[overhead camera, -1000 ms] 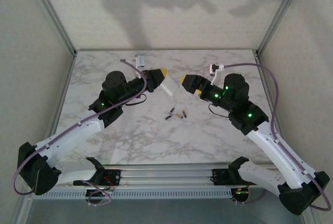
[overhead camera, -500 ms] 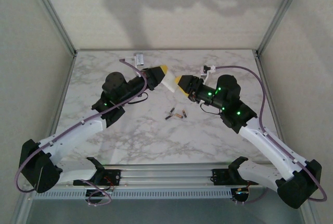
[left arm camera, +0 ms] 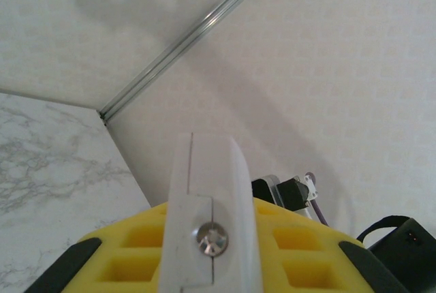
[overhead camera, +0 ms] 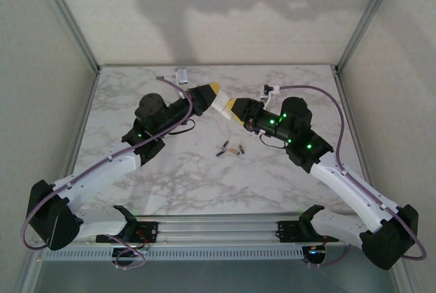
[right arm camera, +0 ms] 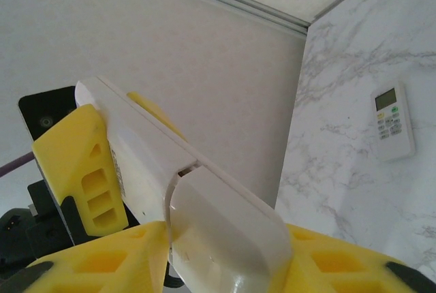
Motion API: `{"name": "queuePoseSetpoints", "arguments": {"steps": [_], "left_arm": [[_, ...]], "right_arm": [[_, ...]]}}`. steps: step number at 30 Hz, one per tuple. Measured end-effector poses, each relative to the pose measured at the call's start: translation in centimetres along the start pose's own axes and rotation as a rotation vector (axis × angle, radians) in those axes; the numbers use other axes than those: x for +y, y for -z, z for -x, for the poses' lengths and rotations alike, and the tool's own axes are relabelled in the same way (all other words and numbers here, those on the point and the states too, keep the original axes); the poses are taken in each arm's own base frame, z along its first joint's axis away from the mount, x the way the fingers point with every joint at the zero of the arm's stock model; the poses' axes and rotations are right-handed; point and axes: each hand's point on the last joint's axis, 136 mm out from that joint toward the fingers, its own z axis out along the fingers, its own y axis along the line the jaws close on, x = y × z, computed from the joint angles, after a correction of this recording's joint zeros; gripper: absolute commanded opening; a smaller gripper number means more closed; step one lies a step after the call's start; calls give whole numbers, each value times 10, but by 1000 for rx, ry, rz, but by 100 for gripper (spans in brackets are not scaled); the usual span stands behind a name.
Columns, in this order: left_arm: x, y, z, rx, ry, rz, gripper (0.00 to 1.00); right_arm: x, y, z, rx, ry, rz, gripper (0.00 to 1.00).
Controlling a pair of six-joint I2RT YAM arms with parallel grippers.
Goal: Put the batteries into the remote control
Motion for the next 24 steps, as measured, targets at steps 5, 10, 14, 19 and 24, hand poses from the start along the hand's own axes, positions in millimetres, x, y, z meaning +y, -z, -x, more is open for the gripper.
{"name": "queuePoseSetpoints", "arguments": {"steps": [5, 10, 14, 19, 24], "left_arm": [[8, -1, 0, -3, 26, 27, 0], [15, 1, 8, -17, 88, 40, 0], [23, 3, 7, -1, 124, 52, 0], [41, 11, -6, 32, 183, 83, 0], [41, 17, -6, 30, 210, 86, 0]], "right_arm": [[-5, -4, -1, 9, -5, -11, 30], [-5, -4, 0, -1, 5, -3, 23], [-12, -5, -1, -4, 6, -1, 19], [-29, -5, -13, 21, -16, -8, 14], [-26, -4, -17, 41, -17, 13, 17]]}}
